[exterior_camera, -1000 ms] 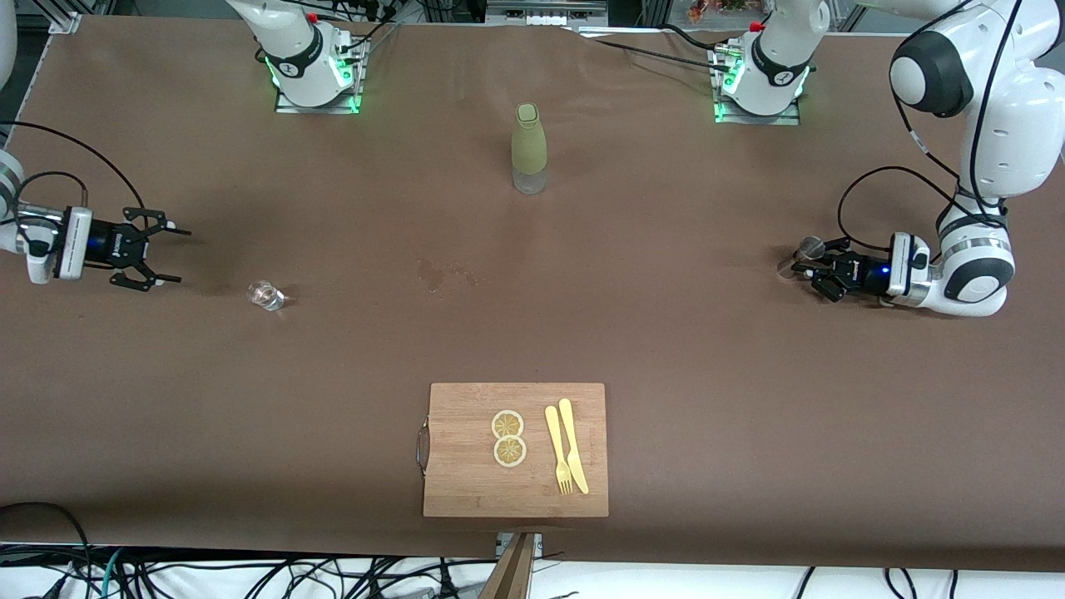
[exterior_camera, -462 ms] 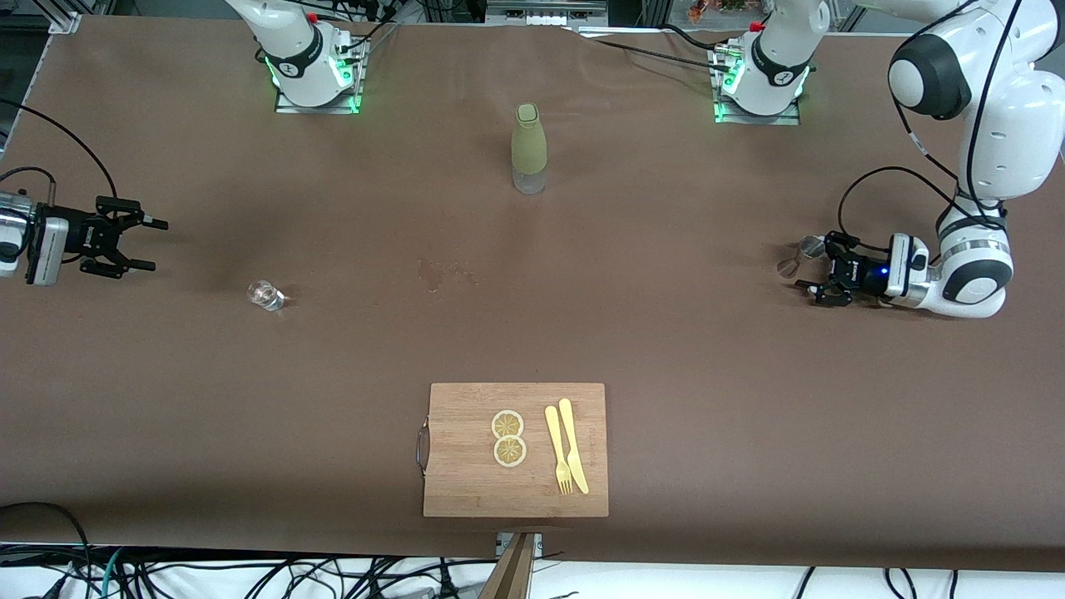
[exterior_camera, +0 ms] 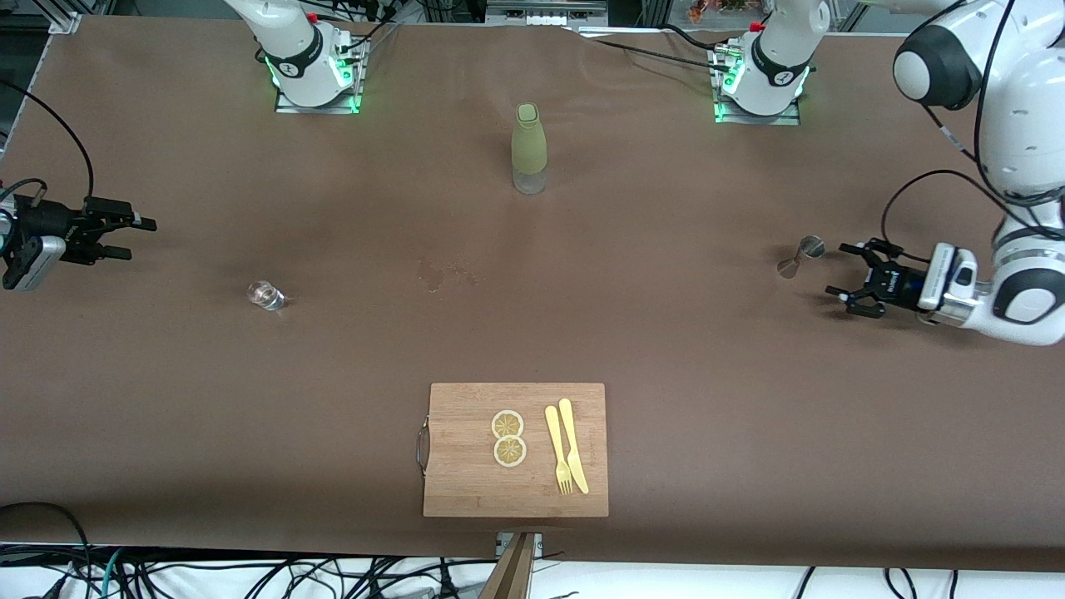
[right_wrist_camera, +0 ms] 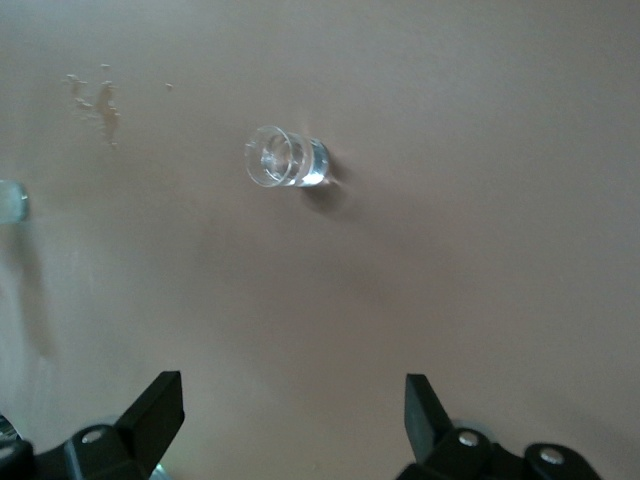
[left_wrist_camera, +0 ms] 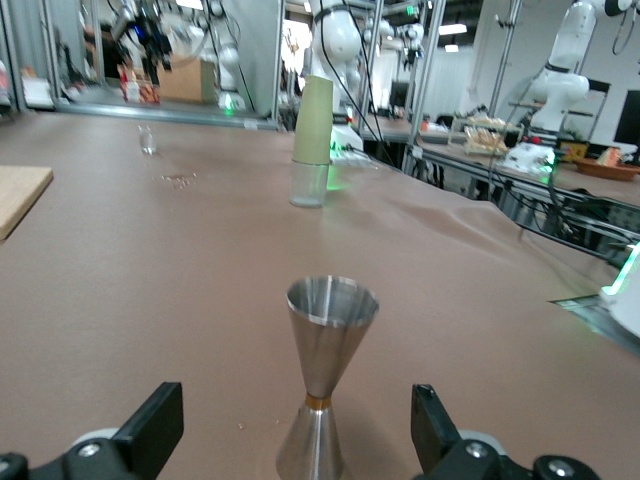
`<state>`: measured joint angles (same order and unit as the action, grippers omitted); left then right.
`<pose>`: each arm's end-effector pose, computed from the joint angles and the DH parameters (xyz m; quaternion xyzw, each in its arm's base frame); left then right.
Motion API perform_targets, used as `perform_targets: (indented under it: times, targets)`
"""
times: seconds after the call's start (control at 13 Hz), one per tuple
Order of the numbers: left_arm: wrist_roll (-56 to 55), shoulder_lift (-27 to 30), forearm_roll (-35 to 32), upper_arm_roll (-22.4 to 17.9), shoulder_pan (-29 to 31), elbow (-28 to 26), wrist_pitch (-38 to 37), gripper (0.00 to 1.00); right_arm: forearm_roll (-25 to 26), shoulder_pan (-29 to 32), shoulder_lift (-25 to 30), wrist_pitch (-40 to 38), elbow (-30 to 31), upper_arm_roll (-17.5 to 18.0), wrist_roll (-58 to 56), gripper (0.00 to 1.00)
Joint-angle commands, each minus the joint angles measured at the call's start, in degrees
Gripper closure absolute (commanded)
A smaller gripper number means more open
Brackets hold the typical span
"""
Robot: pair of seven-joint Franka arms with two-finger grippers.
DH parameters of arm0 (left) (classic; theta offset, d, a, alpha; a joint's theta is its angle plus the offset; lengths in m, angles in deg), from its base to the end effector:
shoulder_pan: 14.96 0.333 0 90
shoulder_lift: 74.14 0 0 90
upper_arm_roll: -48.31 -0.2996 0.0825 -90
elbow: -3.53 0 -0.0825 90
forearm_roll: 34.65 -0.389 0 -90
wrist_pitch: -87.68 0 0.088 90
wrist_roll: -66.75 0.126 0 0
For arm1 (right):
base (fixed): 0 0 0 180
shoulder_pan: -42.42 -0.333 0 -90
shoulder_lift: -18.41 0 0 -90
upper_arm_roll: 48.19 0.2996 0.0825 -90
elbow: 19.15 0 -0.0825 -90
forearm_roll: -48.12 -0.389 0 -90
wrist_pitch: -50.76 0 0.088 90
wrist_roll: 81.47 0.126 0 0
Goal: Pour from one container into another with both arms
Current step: 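Open both grippers and withdraw them from the beaker and jigger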
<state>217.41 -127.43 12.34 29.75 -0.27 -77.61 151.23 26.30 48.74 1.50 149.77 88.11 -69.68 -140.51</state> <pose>0.5427 0.1954 0.1348 0.4808 -0.6494 0.2794 0.5187 0.5214 -0.2219 0.3073 -0.9525 -0.1919 0.0614 0.2284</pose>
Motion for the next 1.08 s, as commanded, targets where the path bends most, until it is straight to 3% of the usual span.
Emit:
perform_targets:
  times: [0.0, 0.15, 0.54, 0.77, 1.0]
  targets:
    - [-12.09, 5.36, -4.26, -0.16, -1.32, 3.27, -1.14, 0.00, 6.94, -3.50, 5.56, 2.14, 1.73, 0.40, 12.25, 0.01]
    - [-25.44, 10.10, -5.67, -0.08, -3.42, 3.45, -0.88, 0.00, 11.68, -5.70, 7.49, 3.28, 1.55, 1.88, 19.02, 0.01]
    - [-63.31, 21.28, -8.49, 0.89, -10.01, 3.45, 1.49, 0.00, 21.27, -5.80, 10.22, 3.56, -1.86, 15.84, 46.86, 0.01]
    - [-79.77, 26.11, -11.45, 6.23, -10.99, 3.45, 5.08, 0.00, 24.88, -5.80, 11.02, -0.64, -5.98, 23.14, 65.21, 0.01]
    - [-84.04, 29.02, -19.80, 12.22, -11.08, 3.54, 12.45, 0.00, 24.37, -7.37, 10.93, -6.81, -14.33, 23.52, 72.05, 0.01]
